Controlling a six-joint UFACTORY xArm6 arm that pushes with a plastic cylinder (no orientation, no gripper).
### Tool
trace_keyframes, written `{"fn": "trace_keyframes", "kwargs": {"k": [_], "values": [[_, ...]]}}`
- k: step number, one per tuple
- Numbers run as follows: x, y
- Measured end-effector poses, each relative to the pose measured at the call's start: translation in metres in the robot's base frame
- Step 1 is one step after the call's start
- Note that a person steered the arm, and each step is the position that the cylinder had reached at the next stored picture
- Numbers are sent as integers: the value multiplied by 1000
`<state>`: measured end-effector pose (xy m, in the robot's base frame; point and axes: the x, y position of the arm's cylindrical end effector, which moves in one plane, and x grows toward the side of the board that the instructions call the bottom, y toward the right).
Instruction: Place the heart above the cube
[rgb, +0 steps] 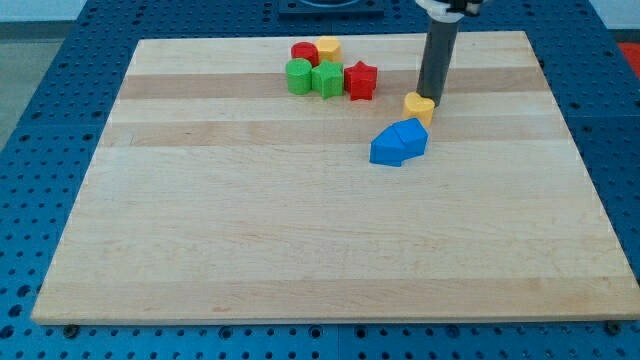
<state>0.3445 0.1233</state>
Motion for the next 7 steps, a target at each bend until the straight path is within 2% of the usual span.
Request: {"fn": "trace_keyframes", "kwargs": {"k": [2,3,7], "values": [[22,-8],[12,-8],[-103,-48]]}}
